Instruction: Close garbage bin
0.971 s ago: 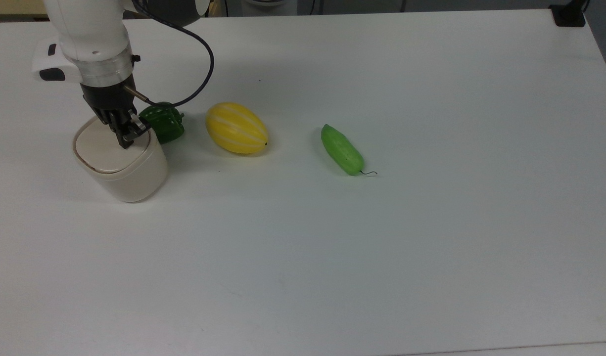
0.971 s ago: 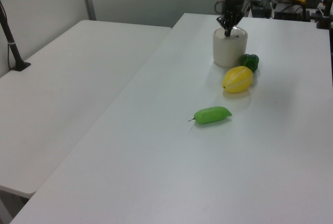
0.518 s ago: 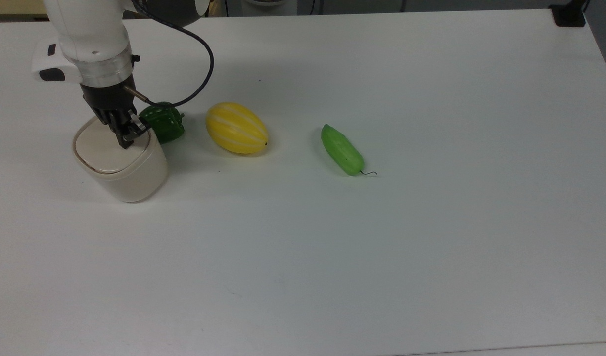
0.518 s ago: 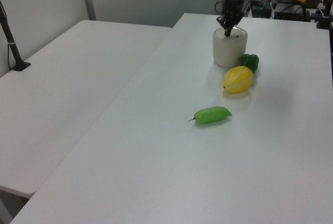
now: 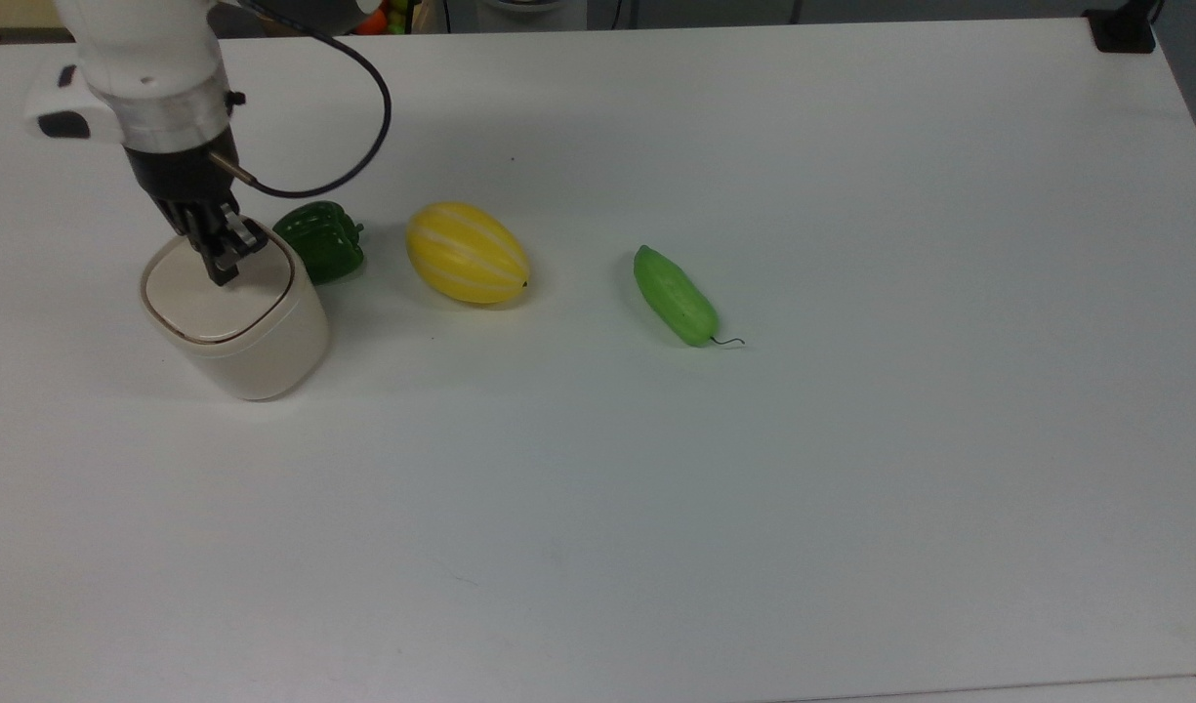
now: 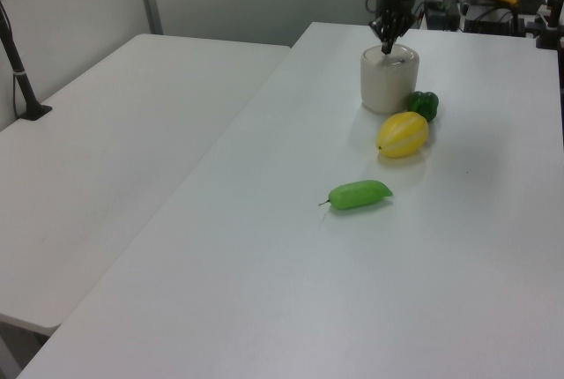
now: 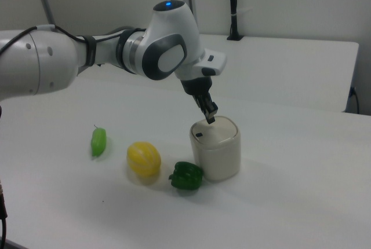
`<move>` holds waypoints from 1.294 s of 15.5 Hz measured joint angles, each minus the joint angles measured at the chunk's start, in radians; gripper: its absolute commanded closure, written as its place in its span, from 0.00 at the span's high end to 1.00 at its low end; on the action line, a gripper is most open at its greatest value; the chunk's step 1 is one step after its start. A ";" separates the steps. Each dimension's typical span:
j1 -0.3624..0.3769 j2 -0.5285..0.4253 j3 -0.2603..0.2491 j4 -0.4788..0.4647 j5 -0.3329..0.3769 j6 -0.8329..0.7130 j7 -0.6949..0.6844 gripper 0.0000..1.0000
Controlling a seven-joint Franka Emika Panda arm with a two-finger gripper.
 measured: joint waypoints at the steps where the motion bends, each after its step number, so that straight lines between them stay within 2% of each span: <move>1: -0.003 -0.007 0.000 0.005 0.000 0.000 0.000 0.15; 3: -0.002 -0.025 0.000 0.008 0.001 -0.006 0.000 0.23; 6: 0.000 -0.051 0.000 0.009 0.001 -0.057 0.000 0.25; 8: 0.003 -0.065 0.002 0.010 0.001 -0.096 -0.006 0.30; 11: 0.013 -0.090 0.004 0.013 0.016 -0.179 -0.059 0.33; 13: 0.016 -0.119 0.005 0.016 0.050 -0.270 -0.131 0.44; 16: 0.016 -0.180 0.005 0.017 0.084 -0.429 -0.264 0.92; 17: 0.016 -0.199 0.005 0.017 0.087 -0.479 -0.307 1.00; 20: 0.035 -0.247 0.007 0.002 0.087 -0.561 -0.375 1.00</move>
